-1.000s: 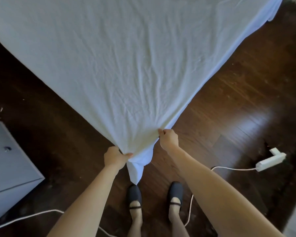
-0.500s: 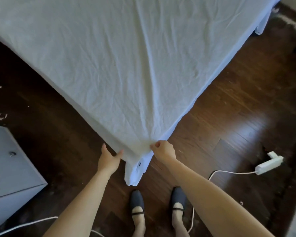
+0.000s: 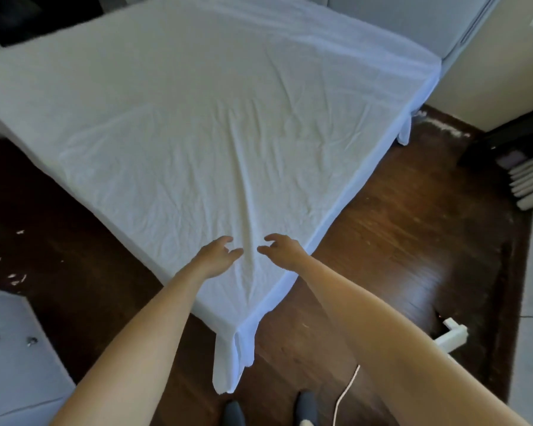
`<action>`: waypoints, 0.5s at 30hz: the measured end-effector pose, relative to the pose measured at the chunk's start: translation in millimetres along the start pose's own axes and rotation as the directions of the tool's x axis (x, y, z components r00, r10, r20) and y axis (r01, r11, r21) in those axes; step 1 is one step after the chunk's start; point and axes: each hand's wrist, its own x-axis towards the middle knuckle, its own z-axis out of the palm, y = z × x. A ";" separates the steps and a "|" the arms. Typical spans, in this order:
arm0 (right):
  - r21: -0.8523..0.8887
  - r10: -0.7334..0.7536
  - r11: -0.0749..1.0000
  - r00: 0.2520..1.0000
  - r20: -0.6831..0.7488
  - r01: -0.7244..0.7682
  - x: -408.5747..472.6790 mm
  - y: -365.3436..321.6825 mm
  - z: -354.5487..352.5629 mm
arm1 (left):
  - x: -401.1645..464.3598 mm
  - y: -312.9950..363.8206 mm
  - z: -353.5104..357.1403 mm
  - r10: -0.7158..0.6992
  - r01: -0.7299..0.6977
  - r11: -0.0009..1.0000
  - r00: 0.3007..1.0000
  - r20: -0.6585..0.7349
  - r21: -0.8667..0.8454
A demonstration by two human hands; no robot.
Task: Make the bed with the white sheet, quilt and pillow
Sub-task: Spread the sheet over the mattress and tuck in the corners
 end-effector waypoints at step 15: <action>-0.059 -0.103 0.993 0.995 -0.009 0.103 -17.7 13.8 -72.1 | -15.6 65.0 8.0 0.026 -0.030 0.999 0.983 -0.184 -0.015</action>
